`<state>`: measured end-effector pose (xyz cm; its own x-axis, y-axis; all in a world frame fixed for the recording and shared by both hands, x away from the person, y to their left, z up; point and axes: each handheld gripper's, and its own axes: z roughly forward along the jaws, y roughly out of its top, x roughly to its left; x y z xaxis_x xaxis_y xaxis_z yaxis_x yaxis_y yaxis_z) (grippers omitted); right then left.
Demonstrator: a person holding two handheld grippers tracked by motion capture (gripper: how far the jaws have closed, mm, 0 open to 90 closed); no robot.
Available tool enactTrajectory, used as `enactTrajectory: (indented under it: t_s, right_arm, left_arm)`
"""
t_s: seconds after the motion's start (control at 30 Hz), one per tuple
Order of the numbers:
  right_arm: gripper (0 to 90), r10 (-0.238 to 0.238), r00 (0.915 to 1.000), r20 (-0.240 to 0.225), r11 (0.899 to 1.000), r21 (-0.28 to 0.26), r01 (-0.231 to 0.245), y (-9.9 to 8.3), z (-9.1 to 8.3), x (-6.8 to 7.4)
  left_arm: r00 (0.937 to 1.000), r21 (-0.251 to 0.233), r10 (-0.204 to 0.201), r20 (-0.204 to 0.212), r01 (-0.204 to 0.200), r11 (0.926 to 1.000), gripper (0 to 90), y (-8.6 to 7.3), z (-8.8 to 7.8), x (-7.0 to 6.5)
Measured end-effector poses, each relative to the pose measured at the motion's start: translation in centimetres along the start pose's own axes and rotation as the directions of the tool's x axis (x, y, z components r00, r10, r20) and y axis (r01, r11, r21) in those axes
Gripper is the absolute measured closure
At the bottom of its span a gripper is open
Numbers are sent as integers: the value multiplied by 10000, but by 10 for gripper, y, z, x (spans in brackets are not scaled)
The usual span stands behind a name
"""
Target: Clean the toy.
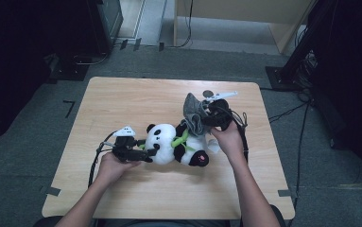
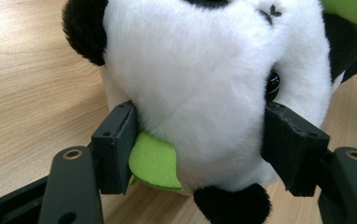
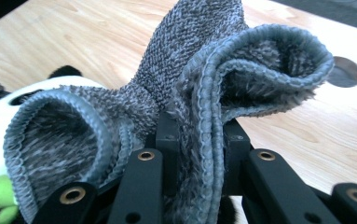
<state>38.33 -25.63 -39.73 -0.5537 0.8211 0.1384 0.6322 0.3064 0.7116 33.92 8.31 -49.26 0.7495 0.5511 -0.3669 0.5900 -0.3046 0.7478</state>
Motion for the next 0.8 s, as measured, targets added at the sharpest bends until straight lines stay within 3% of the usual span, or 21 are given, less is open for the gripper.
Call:
enactTrajectory:
  t_s: [0.2,0.3,0.37,0.47,0.5,0.57,0.67,0.8]
  right_arm:
    - [757,342,9981,520,9984,-478,-318,-5,-14,-13]
    - [758,510,9976,464,9954,-833,-470,-5,-22,-16]
    - [761,760,9967,294,9844,-1612,-703,-3,-39,-19]
    - [761,828,9964,171,9751,-2080,-774,-1,-52,-20]
    - [761,776,9968,170,9691,-2361,-714,1,-66,-18]
    - [760,736,9972,151,9679,-2418,-678,2,-69,-18]
    - [761,567,9980,-287,9720,-2269,-617,1,-77,-14]
    - [760,367,9971,-664,9839,-1720,-477,-5,-64,-7]
  left_arm:
    - [10000,17,41,45,-41,10000,325,1,0,1]
    - [10000,-24,44,75,-44,10000,324,0,0,2]
    - [9999,-56,57,106,-57,10000,324,-1,0,2]
    - [10000,-65,53,85,-52,10000,324,0,0,2]
    - [9999,-61,81,62,-81,9999,324,0,0,1]
    - [9999,-34,112,36,-112,9999,324,0,0,1]
    - [9999,25,152,29,-152,9999,324,1,0,1]
    - [9999,52,132,30,-132,9999,325,3,0,2]
